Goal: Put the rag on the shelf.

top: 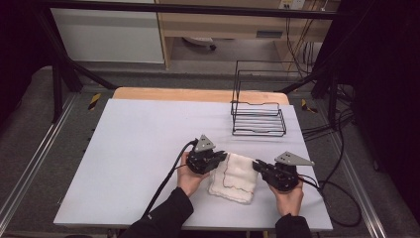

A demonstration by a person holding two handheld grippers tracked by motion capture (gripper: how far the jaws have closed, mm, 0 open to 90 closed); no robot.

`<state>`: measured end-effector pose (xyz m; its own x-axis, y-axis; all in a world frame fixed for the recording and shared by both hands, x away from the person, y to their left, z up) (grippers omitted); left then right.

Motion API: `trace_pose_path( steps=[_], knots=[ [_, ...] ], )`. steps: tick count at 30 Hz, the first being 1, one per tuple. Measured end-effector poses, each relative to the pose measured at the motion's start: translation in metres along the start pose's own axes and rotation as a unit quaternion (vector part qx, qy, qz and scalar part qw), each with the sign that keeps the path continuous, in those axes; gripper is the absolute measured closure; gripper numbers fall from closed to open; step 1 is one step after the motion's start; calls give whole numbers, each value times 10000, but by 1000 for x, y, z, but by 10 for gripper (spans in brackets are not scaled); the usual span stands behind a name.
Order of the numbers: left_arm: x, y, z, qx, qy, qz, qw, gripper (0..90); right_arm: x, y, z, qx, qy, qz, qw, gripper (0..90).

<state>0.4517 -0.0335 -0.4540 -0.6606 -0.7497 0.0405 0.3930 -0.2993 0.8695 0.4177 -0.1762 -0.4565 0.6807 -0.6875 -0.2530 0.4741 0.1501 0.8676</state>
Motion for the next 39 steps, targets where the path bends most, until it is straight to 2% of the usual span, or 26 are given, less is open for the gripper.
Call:
trace_pose_path(
  steps=[18, 27, 39],
  knots=[
    [0, 22, 23, 486, 15, 92, 9988, 839, -15, 24, 13, 339, -17, 363, 9988, 810],
    [-1, 41, 37, 847, 126, 86, 9963, 839, -23, 44, 19, 576, -123, 639, 9962, 811],
    [-3, 69, 51, 1291, 246, 54, 9913, 839, -29, 73, 29, 916, -281, 900, 9913, 812]
  ],
)
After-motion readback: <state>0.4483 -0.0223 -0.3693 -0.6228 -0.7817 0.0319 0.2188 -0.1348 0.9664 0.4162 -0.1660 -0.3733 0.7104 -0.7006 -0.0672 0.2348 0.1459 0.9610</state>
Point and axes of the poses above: each handheld gripper's, and its own axes: z roughly backward along the jaws, y roughly out of its top, x roughly to its right, the point moved 10 cm from there along -z, roughly forward along the jaws, and after that the axes turned 12 degrees about y, right-handed, at the moved point
